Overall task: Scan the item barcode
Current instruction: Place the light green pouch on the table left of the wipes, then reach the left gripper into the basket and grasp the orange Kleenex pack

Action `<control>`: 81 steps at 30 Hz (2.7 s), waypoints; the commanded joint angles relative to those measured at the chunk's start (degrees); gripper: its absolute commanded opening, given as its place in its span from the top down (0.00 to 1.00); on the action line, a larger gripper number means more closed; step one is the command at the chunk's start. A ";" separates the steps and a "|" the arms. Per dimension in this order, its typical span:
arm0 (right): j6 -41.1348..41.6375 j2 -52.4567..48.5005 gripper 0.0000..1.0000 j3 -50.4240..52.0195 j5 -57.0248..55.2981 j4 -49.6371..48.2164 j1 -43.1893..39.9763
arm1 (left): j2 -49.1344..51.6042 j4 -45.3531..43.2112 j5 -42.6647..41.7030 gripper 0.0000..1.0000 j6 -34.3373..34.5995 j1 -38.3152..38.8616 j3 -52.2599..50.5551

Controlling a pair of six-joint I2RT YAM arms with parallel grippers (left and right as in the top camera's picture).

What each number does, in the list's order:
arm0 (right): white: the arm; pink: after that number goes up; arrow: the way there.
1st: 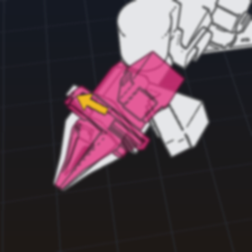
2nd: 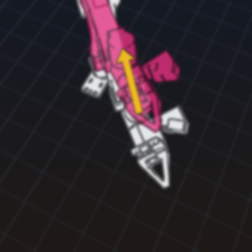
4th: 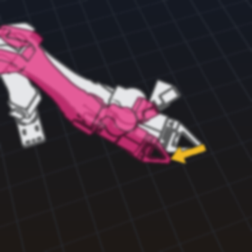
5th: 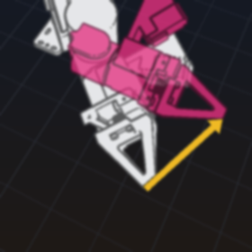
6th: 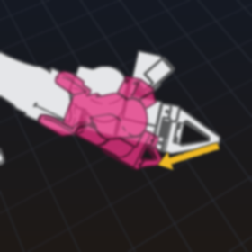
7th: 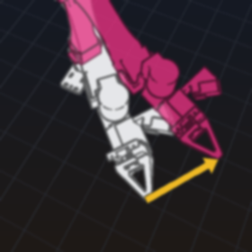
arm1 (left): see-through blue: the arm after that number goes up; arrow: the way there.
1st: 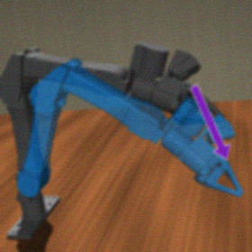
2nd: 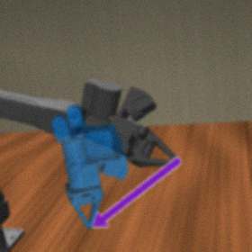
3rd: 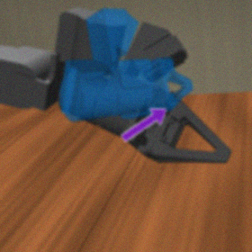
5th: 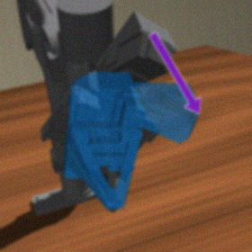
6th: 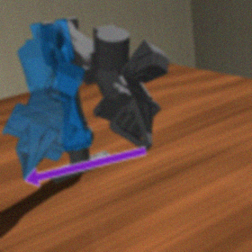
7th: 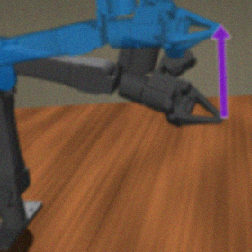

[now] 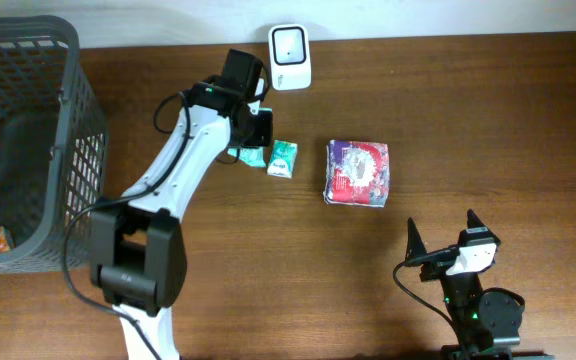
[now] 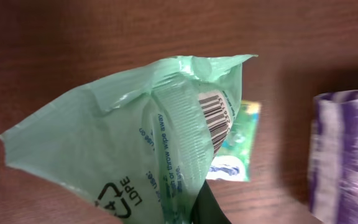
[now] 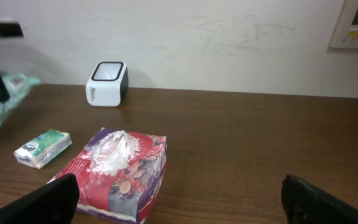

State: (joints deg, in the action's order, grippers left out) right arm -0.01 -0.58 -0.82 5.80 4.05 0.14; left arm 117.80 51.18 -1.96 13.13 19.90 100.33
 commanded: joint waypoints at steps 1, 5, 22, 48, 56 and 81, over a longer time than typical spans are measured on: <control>-0.17 0.37 0.01 0.50 -0.48 0.04 -0.20 | 3.58 -0.20 0.94 0.91 0.11 -0.04 -0.07; -0.17 0.37 0.01 0.50 -0.48 0.07 -0.20 | 6.93 -0.17 0.81 0.85 0.13 0.09 -0.07; -0.17 0.37 0.01 0.50 -0.48 0.07 -0.20 | -2.43 16.98 8.72 0.43 0.04 -7.58 30.86; -0.15 0.37 0.01 0.50 -0.48 0.04 -0.20 | -13.73 14.80 39.58 0.24 0.09 -51.10 0.37; -0.15 0.37 0.02 0.50 -0.48 0.07 -0.20 | -13.40 4.55 34.73 0.27 0.09 -51.58 -15.32; -0.17 0.37 0.01 0.50 -0.48 0.07 -0.20 | -3.23 -7.21 30.42 0.35 -13.20 -56.83 -18.93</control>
State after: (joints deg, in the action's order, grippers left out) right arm -0.03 -0.58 -0.82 5.80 4.05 0.14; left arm 113.86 44.27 22.37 1.21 -36.62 81.95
